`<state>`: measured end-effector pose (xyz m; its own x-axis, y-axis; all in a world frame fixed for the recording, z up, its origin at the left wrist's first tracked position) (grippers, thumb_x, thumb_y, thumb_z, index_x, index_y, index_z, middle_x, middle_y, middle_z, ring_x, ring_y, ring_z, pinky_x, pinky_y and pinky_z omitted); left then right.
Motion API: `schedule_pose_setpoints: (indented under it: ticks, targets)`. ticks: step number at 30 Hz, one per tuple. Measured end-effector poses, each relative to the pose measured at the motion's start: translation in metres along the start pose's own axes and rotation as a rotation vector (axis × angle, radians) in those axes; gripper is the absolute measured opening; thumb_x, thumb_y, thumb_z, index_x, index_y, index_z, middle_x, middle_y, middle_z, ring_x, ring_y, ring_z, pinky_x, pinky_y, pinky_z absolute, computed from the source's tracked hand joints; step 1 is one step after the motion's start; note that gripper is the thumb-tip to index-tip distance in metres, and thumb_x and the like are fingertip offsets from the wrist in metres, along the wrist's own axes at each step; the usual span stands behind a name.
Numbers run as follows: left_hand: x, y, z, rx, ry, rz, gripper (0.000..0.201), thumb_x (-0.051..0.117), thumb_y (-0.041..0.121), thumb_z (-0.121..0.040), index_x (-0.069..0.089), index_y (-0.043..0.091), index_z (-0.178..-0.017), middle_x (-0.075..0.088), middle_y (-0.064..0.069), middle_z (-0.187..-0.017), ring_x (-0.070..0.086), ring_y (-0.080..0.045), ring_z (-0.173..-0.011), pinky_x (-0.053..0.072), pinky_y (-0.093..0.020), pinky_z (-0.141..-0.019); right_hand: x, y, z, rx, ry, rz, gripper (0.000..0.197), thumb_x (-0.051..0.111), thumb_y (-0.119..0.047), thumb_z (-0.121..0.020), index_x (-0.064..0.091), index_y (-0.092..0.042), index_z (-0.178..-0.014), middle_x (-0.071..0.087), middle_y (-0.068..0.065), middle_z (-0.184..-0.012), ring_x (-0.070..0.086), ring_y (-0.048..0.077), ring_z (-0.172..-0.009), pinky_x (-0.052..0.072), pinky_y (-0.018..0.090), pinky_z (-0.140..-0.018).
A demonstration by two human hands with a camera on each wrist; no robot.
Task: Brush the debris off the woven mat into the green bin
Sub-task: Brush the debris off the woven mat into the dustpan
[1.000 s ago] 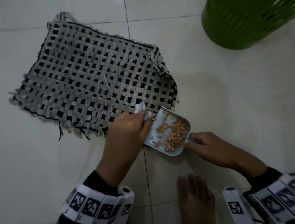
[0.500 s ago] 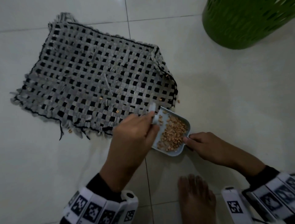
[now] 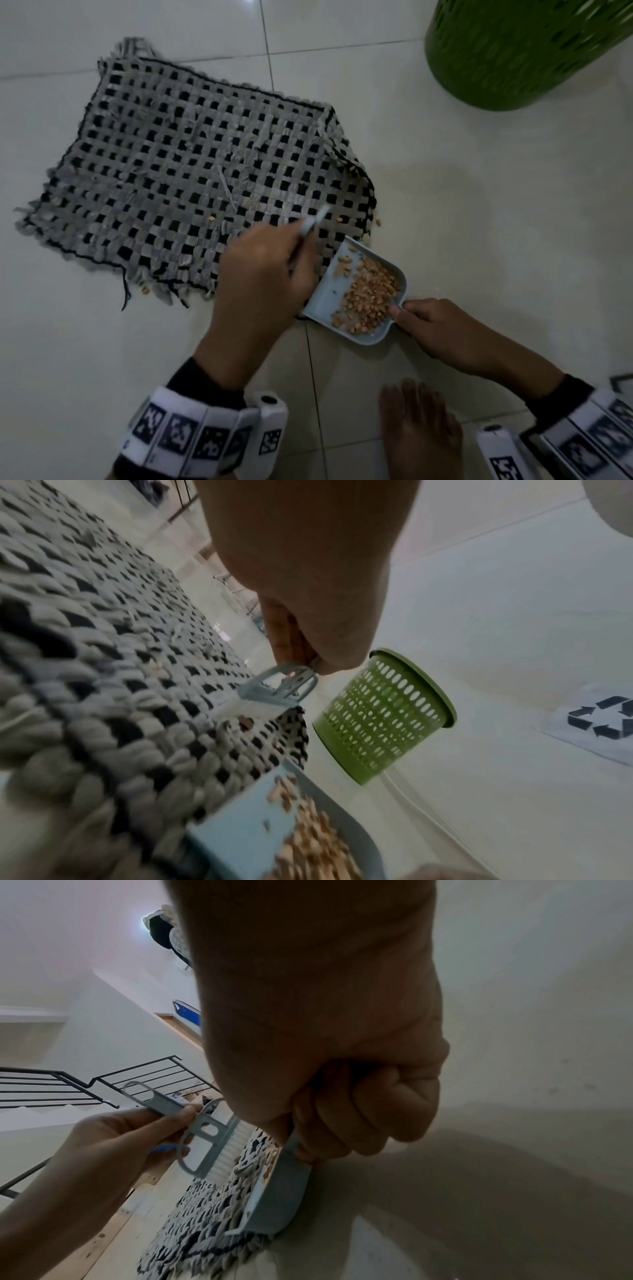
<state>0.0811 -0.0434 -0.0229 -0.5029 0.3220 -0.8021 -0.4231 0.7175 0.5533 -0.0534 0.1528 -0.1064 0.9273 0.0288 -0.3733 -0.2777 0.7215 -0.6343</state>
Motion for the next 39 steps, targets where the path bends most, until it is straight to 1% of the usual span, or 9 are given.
schedule_pose_setpoints:
  ticks: [5,11,14,16,19,24,29,35,39]
  targets:
    - [0.014,-0.008,-0.034,0.035,-0.061,-0.006,0.019,0.06,0.022,-0.1,0.073,0.009,-0.103,0.069,-0.006,-0.08,0.058,-0.025,-0.074,0.047,-0.041,-0.063,0.001,0.001,0.0,0.005,0.0,0.004,0.048,0.044,-0.042,-0.102,0.043,-0.02,-0.06,0.039,-0.01,-0.045,0.036,0.006,-0.042,0.032,0.03,-0.056]
    - [0.026,-0.018,-0.044,0.036,-0.224,-0.033,0.014,0.063,0.011,-0.093,0.075,0.012,-0.1,0.072,-0.009,-0.086,0.056,-0.028,-0.084,0.049,-0.042,-0.071,0.0,-0.001,0.0,0.021,0.017,0.015,0.049,0.045,-0.04,-0.103,0.043,-0.02,-0.058,0.045,-0.015,-0.044,0.04,0.003,-0.041,0.032,0.029,-0.054]
    - [0.015,-0.026,-0.043,0.017,-0.2,-0.004,0.014,0.067,0.01,-0.092,0.076,0.017,-0.1,0.072,-0.007,-0.084,0.059,-0.027,-0.081,0.052,-0.041,-0.069,-0.001,-0.001,0.0,0.019,0.023,0.013,0.048,0.046,-0.04,-0.102,0.043,-0.019,-0.059,0.041,-0.011,-0.044,0.037,0.003,-0.042,0.031,0.029,-0.053]
    - [0.011,-0.023,-0.046,0.033,-0.153,0.009,0.016,0.067,0.007,-0.091,0.076,0.017,-0.1,0.071,-0.005,-0.083,0.057,-0.025,-0.078,0.047,-0.035,-0.067,0.0,0.0,0.0,0.023,0.026,0.017,0.048,0.046,-0.042,-0.102,0.044,-0.019,-0.06,0.038,-0.01,-0.044,0.036,0.004,-0.043,0.031,0.028,-0.053]
    - [0.016,-0.019,-0.05,0.026,-0.16,0.025,0.018,0.065,0.005,-0.091,0.075,0.015,-0.102,0.072,-0.006,-0.09,0.057,-0.025,-0.089,0.041,-0.027,-0.071,0.001,0.001,-0.001,0.027,0.023,0.014,0.048,0.046,-0.043,-0.102,0.047,-0.019,-0.06,0.039,-0.011,-0.044,0.037,0.005,-0.043,0.031,0.028,-0.053]
    - [0.017,-0.03,-0.042,0.015,-0.283,0.039,0.027,0.063,-0.002,-0.089,0.076,0.02,-0.098,0.072,-0.006,-0.091,0.057,-0.027,-0.088,0.052,-0.042,-0.073,0.001,-0.001,-0.001,0.021,0.009,0.0,0.053,0.044,-0.04,-0.103,0.056,-0.036,-0.051,0.045,-0.014,-0.043,0.039,0.002,-0.04,0.032,0.027,-0.053]
    - [-0.006,-0.029,-0.032,-0.025,-0.19,0.075,0.02,0.065,0.007,-0.093,0.075,0.022,-0.099,0.073,0.001,-0.093,0.062,-0.021,-0.083,0.052,-0.036,-0.074,0.001,0.001,-0.002,0.029,0.024,0.003,0.05,0.045,-0.042,-0.102,0.046,-0.023,-0.056,0.039,-0.01,-0.043,0.037,0.003,-0.041,0.031,0.028,-0.053]
    - [-0.004,-0.022,-0.013,-0.045,-0.05,0.05,0.017,0.067,0.015,-0.094,0.075,0.018,-0.11,0.074,0.0,-0.096,0.062,-0.02,-0.083,0.044,-0.027,-0.071,0.001,0.002,-0.002,0.039,0.025,0.023,0.05,0.045,-0.045,-0.101,0.046,-0.02,-0.057,0.039,-0.009,-0.043,0.036,0.005,-0.041,0.031,0.028,-0.052]
    - [0.016,-0.014,-0.024,0.042,-0.078,0.057,0.017,0.063,0.013,-0.097,0.072,0.012,-0.111,0.073,-0.002,-0.103,0.058,-0.024,-0.093,0.046,-0.032,-0.077,0.001,0.001,-0.002,0.033,0.021,0.019,0.049,0.045,-0.042,-0.102,0.046,-0.02,-0.058,0.036,-0.006,-0.047,0.036,0.006,-0.042,0.031,0.029,-0.054]
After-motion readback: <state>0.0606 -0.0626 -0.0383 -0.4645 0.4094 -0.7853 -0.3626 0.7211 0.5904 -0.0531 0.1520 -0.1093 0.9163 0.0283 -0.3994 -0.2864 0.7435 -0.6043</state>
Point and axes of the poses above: each hand's wrist, its own z-axis away from the middle knuckle, its own x-axis out of the palm, y = z × x, the point moved 5 cm from there along -z, towards the middle knuckle
